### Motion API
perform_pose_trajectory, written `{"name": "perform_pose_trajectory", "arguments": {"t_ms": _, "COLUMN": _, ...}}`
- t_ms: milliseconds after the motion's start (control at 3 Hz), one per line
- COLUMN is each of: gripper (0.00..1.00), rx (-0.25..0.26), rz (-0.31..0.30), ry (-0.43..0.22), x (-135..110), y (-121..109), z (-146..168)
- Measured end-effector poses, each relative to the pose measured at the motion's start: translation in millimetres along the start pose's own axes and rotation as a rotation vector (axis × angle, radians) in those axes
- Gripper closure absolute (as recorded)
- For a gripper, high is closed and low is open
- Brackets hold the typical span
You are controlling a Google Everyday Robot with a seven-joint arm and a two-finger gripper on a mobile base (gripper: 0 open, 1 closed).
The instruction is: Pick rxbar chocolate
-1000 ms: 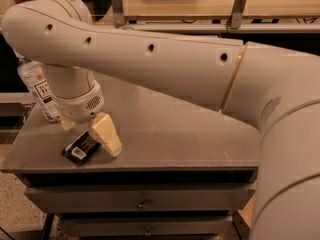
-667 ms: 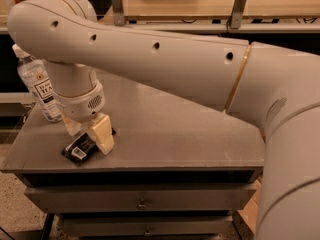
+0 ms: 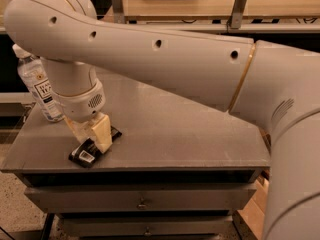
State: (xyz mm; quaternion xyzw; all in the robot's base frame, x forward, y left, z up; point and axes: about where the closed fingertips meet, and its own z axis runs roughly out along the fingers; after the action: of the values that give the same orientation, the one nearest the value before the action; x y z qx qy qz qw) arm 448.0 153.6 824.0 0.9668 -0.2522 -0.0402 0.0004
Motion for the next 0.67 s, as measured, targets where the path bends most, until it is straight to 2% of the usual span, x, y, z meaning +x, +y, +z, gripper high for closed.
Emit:
{"name": "perform_pose_trajectory", "arguments": {"t_ms": 333, "gripper": 1.00, "rx": 0.007, "rz": -0.008, "ry": -0.002, "x": -1.9, "y": -0.3, "z": -5.9}}
{"name": "perform_pose_trajectory", "arguments": {"t_ms": 667, "gripper": 1.00, "rx": 0.052, "rz": 0.007, "ry": -0.004, "x": 3.7, "y": -0.3, "z": -27.8}}
